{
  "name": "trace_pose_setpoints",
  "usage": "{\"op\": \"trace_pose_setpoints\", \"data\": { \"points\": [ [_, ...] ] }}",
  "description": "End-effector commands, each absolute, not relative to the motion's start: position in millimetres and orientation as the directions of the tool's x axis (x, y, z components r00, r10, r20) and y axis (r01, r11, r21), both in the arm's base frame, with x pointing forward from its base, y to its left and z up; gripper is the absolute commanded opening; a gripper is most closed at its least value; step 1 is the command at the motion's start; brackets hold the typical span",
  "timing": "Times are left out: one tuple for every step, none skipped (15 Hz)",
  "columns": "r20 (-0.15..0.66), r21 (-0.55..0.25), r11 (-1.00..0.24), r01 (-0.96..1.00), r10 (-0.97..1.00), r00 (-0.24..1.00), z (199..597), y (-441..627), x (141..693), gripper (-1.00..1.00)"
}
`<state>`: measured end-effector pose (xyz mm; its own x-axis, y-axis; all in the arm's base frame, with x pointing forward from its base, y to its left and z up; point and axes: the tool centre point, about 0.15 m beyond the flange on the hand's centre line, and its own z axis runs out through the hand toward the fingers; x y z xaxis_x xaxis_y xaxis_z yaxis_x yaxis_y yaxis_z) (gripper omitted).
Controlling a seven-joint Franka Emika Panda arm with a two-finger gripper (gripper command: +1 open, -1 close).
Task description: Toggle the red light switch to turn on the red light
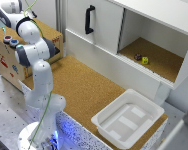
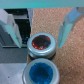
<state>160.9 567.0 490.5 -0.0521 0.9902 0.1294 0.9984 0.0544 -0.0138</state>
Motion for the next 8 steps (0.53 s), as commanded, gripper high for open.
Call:
{"op": "trace_pose_setpoints", "data": {
  "points": [
    [-0.027,-0.026,0.024,0.999,0.999,-0.025,491,623,180,-1.0],
    [-0.024,-0.032,0.018,0.999,1.0,-0.018,490,625,184,-1.0],
    [-0.022,-0.037,0.017,0.999,1.0,-0.018,490,626,186,-1.0],
    [-0.023,-0.043,0.019,0.999,1.0,-0.02,488,628,187,-1.0],
    [-0.023,-0.051,0.022,0.998,0.999,-0.023,487,630,187,-1.0],
    [-0.024,-0.056,0.026,0.998,0.999,-0.027,484,631,185,-1.0],
    [-0.028,-0.071,0.031,0.997,0.999,-0.033,481,633,184,-1.0],
    [-0.028,-0.089,0.032,0.995,0.999,-0.034,477,637,180,-1.0]
  ]
}}
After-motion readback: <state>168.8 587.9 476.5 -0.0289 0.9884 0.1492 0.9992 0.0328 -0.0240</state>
